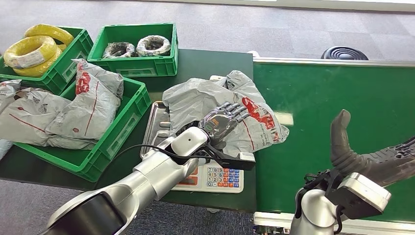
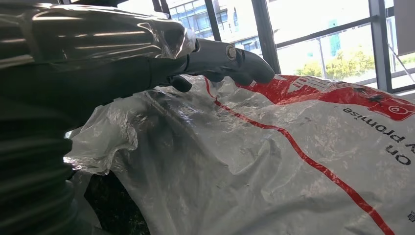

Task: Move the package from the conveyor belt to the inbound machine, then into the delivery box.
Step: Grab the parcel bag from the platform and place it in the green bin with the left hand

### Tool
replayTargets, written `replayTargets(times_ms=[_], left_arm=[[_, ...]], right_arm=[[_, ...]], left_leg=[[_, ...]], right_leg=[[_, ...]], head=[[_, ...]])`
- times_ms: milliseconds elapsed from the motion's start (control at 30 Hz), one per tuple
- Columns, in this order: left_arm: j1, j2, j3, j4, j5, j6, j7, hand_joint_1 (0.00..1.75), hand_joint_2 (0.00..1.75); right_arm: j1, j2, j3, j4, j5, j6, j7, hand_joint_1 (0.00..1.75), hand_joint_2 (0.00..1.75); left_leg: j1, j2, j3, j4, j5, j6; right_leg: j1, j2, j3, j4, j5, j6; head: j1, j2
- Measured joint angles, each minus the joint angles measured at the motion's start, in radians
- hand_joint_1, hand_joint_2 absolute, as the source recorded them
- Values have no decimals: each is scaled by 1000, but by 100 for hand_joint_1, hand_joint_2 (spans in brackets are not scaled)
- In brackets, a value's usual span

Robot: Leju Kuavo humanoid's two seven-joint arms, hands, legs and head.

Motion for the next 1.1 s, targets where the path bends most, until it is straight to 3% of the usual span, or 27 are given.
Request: replayTargets(times_ms=[1100], left_arm=[[0,0,0,0,0,0,0,0,175]], right_arm=[[0,0,0,0,0,0,0,0,175]], left_leg=[[0,0,0,0,0,0]], right_leg=[[0,0,0,0,0,0]], head=[[0,0]])
